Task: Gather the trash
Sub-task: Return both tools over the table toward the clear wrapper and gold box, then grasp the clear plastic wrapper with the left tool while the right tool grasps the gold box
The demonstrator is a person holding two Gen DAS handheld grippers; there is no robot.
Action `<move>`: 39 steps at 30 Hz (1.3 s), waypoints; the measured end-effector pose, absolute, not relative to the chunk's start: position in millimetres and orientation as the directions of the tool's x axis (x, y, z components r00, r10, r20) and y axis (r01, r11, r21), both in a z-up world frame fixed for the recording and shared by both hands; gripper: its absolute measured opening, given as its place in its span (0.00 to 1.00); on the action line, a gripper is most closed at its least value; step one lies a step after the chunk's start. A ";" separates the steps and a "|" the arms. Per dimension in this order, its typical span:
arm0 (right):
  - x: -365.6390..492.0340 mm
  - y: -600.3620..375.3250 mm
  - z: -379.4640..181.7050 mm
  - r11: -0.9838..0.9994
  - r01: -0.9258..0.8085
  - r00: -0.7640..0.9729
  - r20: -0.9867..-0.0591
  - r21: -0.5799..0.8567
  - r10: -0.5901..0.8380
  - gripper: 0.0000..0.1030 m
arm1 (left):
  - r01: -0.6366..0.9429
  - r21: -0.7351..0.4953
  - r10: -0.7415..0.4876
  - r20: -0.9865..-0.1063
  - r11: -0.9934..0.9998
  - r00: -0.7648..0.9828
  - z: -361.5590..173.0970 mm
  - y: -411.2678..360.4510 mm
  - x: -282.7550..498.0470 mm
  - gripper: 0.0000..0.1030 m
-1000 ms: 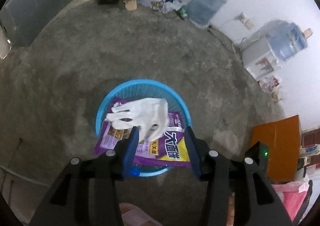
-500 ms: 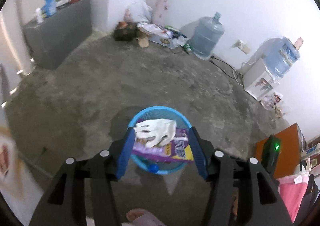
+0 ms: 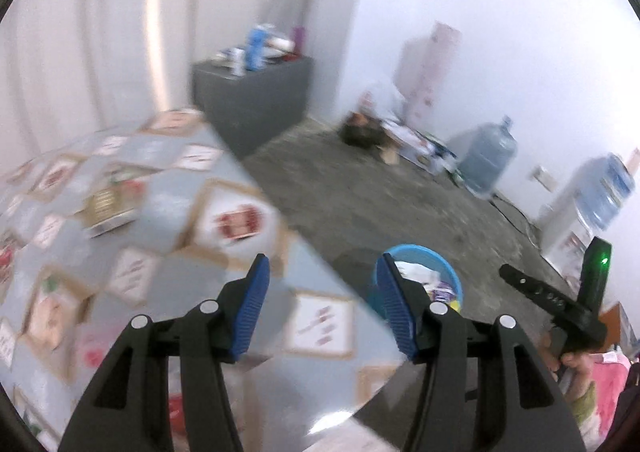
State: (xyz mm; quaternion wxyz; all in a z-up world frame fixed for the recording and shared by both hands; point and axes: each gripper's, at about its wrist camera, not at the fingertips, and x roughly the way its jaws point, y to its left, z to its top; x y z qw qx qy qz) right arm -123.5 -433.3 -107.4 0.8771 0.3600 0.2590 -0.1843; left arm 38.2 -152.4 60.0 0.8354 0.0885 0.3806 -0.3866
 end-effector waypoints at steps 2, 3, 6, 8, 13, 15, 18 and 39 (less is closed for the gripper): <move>-105.9 -410.3 -97.6 0.722 0.458 0.810 -0.579 0.519 -0.098 0.47 | 0.673 -0.155 -0.565 -0.694 0.723 0.446 61.0 -120.4 41.3 0.53; -99.2 -400.8 -93.5 0.740 0.433 0.815 -0.575 0.515 -0.077 0.47 | 0.650 -0.160 -0.556 -0.688 0.743 0.466 59.6 -103.0 43.7 0.53; -72.1 -362.4 -79.8 0.805 0.335 0.825 -0.565 0.491 0.002 0.47 | 0.583 -0.178 -0.524 -0.686 0.793 0.504 51.6 -58.9 50.9 0.53; -56.2 -342.0 -75.1 0.831 0.278 0.824 -0.564 0.482 0.052 0.47 | 0.540 -0.190 -0.502 -0.690 0.820 0.521 44.0 -35.2 54.2 0.53; -14.3 -289.4 -72.9 0.865 0.146 0.784 -0.589 0.480 0.194 0.47 | 0.446 -0.234 -0.468 -0.701 0.864 0.538 21.5 9.6 64.9 0.53; 4.8 -271.7 -75.5 0.865 0.109 0.754 -0.608 0.489 0.248 0.47 | 0.424 -0.237 -0.455 -0.703 0.874 0.546 14.1 19.1 69.3 0.52; 31.0 -250.8 -86.8 0.859 0.073 0.699 -0.640 0.507 0.319 0.47 | 0.402 -0.246 -0.445 -0.715 0.882 0.539 3.0 27.2 76.1 0.53; 114.5 -185.7 -123.3 0.876 0.008 0.508 -0.756 0.482 0.412 0.03 | 0.413 -0.137 -0.351 -0.790 0.900 0.503 -51.4 17.2 114.0 0.16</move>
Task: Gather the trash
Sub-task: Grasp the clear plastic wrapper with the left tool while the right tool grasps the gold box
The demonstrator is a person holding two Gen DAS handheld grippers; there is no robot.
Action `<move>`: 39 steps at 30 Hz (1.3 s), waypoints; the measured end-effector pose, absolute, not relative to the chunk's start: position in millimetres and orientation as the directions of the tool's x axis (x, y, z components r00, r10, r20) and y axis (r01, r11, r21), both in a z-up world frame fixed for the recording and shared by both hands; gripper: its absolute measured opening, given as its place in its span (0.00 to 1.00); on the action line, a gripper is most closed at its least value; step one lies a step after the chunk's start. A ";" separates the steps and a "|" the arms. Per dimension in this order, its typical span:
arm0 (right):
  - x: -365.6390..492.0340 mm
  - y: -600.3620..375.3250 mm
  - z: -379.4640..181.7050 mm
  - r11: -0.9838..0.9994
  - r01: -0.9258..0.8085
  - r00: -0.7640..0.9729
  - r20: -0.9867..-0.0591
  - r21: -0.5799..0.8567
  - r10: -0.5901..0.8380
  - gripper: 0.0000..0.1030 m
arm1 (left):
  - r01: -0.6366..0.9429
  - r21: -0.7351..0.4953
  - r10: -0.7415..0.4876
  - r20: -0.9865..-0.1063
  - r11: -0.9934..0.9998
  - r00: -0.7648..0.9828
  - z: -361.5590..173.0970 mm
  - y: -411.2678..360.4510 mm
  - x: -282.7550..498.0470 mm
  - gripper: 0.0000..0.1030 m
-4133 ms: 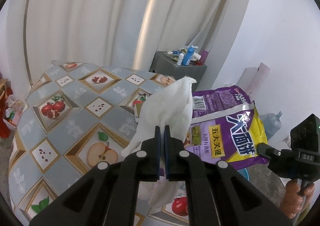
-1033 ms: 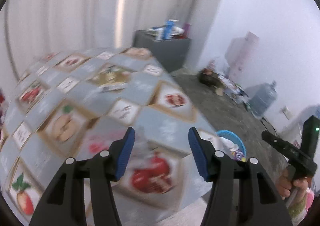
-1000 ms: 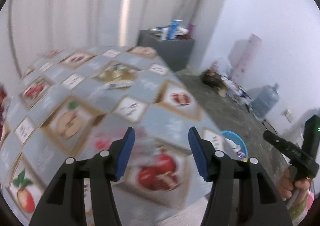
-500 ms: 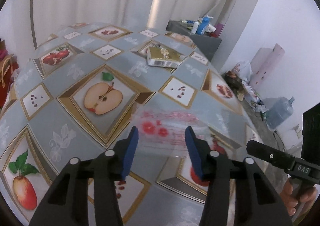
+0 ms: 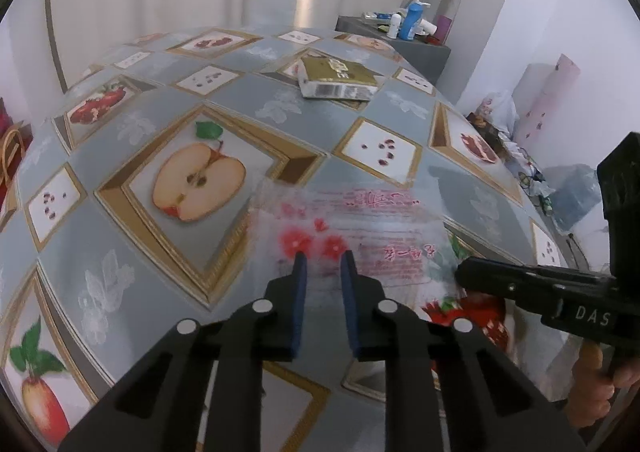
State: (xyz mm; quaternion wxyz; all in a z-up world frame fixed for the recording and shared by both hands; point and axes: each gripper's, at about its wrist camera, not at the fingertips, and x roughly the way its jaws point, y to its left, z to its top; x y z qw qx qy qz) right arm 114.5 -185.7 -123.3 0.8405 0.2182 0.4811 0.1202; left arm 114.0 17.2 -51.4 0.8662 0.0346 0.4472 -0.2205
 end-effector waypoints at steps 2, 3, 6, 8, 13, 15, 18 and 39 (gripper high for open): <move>120.6 -183.7 -122.7 0.876 0.000 0.504 -0.757 0.482 0.416 0.02 | 0.409 -0.136 -0.349 -0.788 0.902 0.507 -51.7 17.8 121.8 0.16; 122.9 -182.5 -122.9 0.877 -0.003 0.503 -0.757 0.480 0.416 0.02 | 0.405 -0.135 -0.346 -0.788 0.904 0.510 -51.8 18.6 127.3 0.16; 133.4 -180.7 -120.8 0.879 -0.012 0.499 -0.759 0.477 0.419 0.01 | 0.387 -0.137 -0.338 -0.787 0.912 0.516 -51.1 22.7 144.1 0.16; 145.3 -175.9 -120.5 0.881 -0.022 0.500 -0.758 0.473 0.420 0.01 | 0.376 -0.135 -0.330 -0.786 0.917 0.523 -50.8 24.6 154.9 0.16; 177.8 -165.0 -122.4 0.877 -0.035 0.502 -0.751 0.478 0.429 0.01 | 0.342 -0.130 -0.308 -0.782 0.931 0.542 -50.3 32.4 186.2 0.16; 190.0 -162.8 -123.0 0.872 -0.029 0.504 -0.746 0.488 0.434 0.00 | 0.332 -0.139 -0.310 -0.780 0.933 0.544 -50.0 35.4 201.0 0.16; 202.3 -158.5 -122.5 0.877 -0.024 0.512 -0.747 0.480 0.423 0.00 | 0.320 -0.159 -0.318 -0.779 0.934 0.540 -49.8 39.2 219.9 0.16; 213.1 -155.3 -121.4 0.888 -0.038 0.523 -0.748 0.458 0.408 0.00 | 0.201 -0.318 -0.376 -0.791 0.927 0.482 -46.6 95.8 219.9 0.36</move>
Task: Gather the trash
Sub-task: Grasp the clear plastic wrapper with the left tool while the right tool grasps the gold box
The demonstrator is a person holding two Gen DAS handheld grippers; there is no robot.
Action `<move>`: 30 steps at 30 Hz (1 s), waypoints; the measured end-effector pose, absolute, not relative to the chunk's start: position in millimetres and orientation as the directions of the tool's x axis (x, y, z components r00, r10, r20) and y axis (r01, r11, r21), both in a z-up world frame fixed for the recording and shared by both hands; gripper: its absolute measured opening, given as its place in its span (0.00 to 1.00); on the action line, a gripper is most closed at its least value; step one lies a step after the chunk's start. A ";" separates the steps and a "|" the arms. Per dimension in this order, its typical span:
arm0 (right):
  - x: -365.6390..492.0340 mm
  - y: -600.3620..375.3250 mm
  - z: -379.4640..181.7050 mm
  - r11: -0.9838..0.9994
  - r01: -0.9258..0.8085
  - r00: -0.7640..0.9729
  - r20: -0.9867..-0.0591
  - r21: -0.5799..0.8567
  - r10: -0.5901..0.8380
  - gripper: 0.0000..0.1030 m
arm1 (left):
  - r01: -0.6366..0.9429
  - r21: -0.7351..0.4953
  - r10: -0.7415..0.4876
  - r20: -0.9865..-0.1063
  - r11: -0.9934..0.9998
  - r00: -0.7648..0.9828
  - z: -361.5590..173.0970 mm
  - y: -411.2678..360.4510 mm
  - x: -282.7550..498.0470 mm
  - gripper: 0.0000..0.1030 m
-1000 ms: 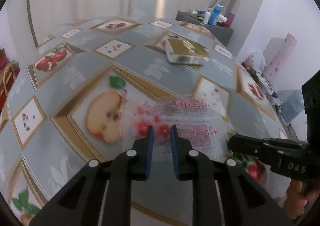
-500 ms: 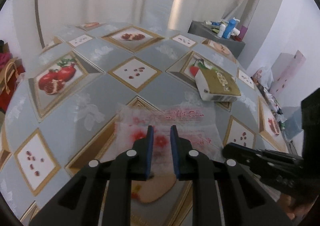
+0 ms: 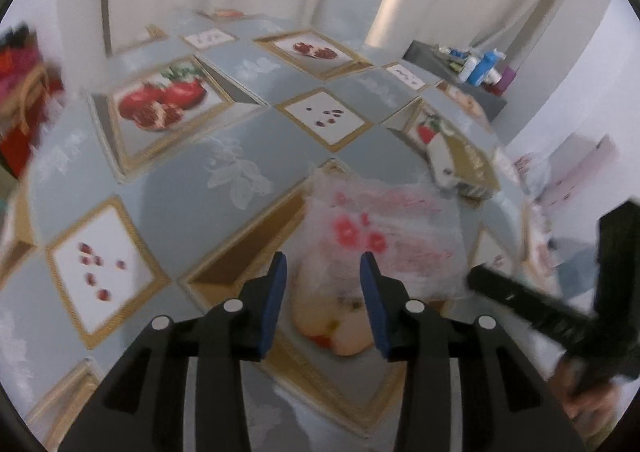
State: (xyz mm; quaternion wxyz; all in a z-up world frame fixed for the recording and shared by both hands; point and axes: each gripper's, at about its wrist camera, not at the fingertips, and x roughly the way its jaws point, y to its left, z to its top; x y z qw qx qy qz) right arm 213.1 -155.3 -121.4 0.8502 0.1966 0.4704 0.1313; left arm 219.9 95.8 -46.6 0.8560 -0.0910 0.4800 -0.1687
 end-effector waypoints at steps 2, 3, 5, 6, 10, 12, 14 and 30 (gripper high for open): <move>213.8 -154.2 -121.6 0.889 -0.040 0.524 -0.748 0.456 0.407 0.00 | 0.204 -0.354 -0.408 -0.778 0.913 0.478 -45.4 94.8 220.3 0.36; 213.7 -154.3 -121.7 0.889 -0.041 0.524 -0.748 0.455 0.407 0.00 | 0.201 -0.357 -0.409 -0.771 0.912 0.488 -43.9 94.9 219.7 0.36; 213.2 -154.6 -122.1 0.889 -0.042 0.526 -0.746 0.456 0.408 0.00 | 0.197 -0.381 -0.426 -0.751 0.903 0.504 -40.9 96.3 218.5 0.36; 213.1 -154.7 -122.3 0.889 -0.044 0.528 -0.745 0.456 0.409 0.00 | 0.197 -0.387 -0.431 -0.746 0.901 0.508 -40.0 96.4 218.1 0.36; 211.7 -155.3 -123.1 0.888 -0.047 0.533 -0.740 0.458 0.410 0.00 | 0.202 -0.408 -0.449 -0.718 0.890 0.532 -36.2 94.3 216.7 0.36; 210.7 -155.6 -123.1 0.888 -0.047 0.534 -0.740 0.457 0.410 0.00 | 0.184 -0.455 -0.476 -0.692 0.871 0.542 -34.6 96.6 216.9 0.36; 210.1 -156.1 -123.0 0.887 -0.046 0.534 -0.739 0.460 0.411 0.00 | 0.177 -0.498 -0.506 -0.667 0.849 0.547 -32.4 100.1 217.6 0.36; 209.9 -157.5 -122.3 0.884 -0.045 0.537 -0.734 0.466 0.415 0.00 | 0.129 -0.524 -0.509 -0.693 0.842 0.510 -44.8 79.3 223.3 0.13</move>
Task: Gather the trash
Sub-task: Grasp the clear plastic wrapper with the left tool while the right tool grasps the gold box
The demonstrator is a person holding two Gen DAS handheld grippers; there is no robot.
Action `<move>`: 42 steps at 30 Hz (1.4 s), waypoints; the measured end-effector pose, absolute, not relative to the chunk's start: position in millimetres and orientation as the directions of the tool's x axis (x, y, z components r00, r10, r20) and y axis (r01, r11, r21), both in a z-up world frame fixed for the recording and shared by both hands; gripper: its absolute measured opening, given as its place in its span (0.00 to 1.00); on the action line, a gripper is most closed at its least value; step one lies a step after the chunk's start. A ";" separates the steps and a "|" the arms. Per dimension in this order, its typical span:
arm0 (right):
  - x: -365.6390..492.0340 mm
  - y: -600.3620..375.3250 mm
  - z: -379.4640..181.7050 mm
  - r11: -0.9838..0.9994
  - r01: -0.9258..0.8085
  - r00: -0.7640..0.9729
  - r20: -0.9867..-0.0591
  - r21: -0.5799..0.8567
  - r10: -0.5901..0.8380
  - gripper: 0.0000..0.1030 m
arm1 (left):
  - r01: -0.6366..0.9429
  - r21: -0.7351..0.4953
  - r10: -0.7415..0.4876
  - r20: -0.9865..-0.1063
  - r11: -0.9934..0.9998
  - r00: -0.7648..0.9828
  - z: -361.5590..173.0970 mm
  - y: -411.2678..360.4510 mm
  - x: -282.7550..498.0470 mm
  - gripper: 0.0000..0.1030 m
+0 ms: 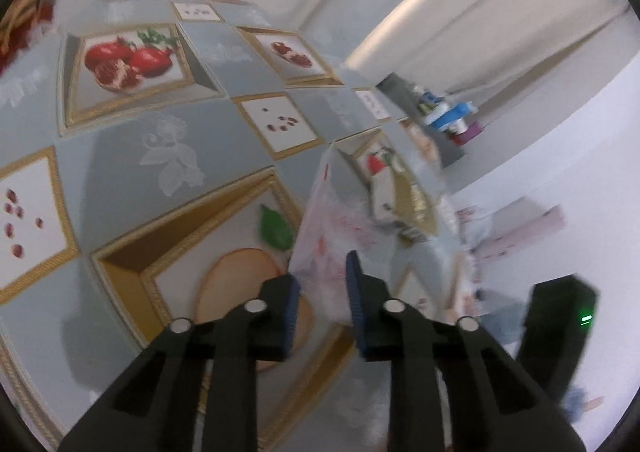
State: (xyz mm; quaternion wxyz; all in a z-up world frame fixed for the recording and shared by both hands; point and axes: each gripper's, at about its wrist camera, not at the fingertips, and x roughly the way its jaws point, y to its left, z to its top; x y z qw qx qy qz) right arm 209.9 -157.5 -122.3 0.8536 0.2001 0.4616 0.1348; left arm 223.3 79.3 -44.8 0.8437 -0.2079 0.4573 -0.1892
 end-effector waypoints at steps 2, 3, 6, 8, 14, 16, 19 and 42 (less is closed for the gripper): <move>209.8 -157.5 -122.3 0.883 -0.045 0.537 -0.734 0.467 0.416 0.00 | 0.145 -0.455 -0.457 -0.709 0.878 0.537 -43.1 76.5 221.8 0.09; 209.8 -157.3 -122.2 0.884 -0.044 0.536 -0.736 0.465 0.414 0.00 | 0.154 -0.406 -0.419 -0.716 0.901 0.558 -41.1 74.1 219.7 0.06; 208.5 -156.0 -115.7 0.905 -0.045 0.532 -0.757 0.423 0.380 0.04 | 0.186 -0.242 -0.305 -0.715 0.952 0.629 -33.9 63.6 213.9 0.04; 205.7 -162.0 -105.0 0.912 -0.046 0.552 -0.751 0.407 0.363 0.05 | 0.193 -0.198 -0.276 -0.708 0.961 0.650 -31.6 61.4 214.5 0.04; 213.3 -186.0 -70.9 0.934 -0.021 0.607 -0.737 0.357 0.296 0.33 | 0.172 -0.165 -0.238 -0.689 0.971 0.684 -26.5 63.3 228.1 0.04; 223.1 -190.7 -64.4 0.936 -0.008 0.619 -0.733 0.352 0.281 0.41 | 0.171 -0.167 -0.239 -0.682 0.971 0.691 -25.8 60.5 234.4 0.04; 241.3 -187.5 -64.7 0.942 -0.013 0.622 -0.735 0.335 0.270 0.56 | 0.171 -0.169 -0.240 -0.672 0.971 0.701 -23.8 56.1 241.5 0.04; 282.9 -173.1 -99.3 0.974 0.016 0.558 -0.810 0.227 0.179 0.66 | 0.193 -0.265 -0.326 -0.699 0.945 0.637 -33.1 56.1 240.9 0.04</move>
